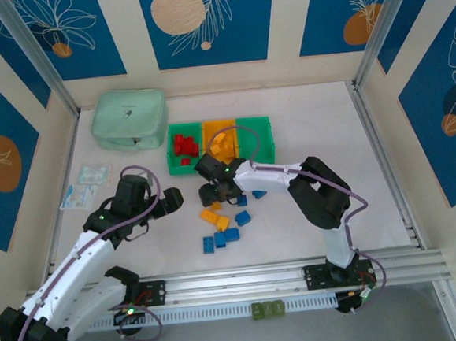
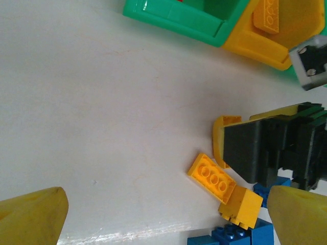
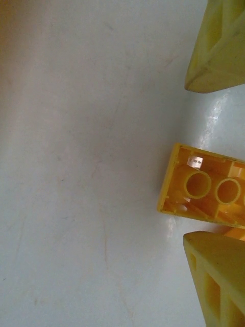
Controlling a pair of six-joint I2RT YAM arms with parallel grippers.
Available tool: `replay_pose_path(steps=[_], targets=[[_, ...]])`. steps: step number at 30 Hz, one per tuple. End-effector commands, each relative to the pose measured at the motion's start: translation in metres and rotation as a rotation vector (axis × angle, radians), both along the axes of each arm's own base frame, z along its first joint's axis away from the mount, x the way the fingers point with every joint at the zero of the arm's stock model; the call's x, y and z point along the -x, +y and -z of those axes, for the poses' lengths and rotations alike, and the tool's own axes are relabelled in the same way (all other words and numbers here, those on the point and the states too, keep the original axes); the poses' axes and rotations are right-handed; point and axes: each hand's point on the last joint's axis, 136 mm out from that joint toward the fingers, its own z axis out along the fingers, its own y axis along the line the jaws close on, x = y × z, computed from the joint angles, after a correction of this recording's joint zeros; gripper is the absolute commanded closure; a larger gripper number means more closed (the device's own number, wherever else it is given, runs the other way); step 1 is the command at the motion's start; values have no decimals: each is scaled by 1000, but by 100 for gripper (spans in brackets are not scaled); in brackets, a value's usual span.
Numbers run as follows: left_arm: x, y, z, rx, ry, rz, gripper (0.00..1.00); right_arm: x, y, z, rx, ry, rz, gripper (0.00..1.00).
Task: Sort the legos into containers by color
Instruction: Pick up the lego from the center of the table.
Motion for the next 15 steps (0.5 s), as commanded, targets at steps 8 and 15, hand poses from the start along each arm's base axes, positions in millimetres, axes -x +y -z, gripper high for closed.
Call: replay_pose_path(steps=[8, 15], targets=[[1, 3, 6, 4, 15, -15, 1, 3, 14, 10, 11, -11, -5, 47], [0, 0, 3, 12, 12, 0, 1, 1, 15, -4, -9, -51, -34, 63]])
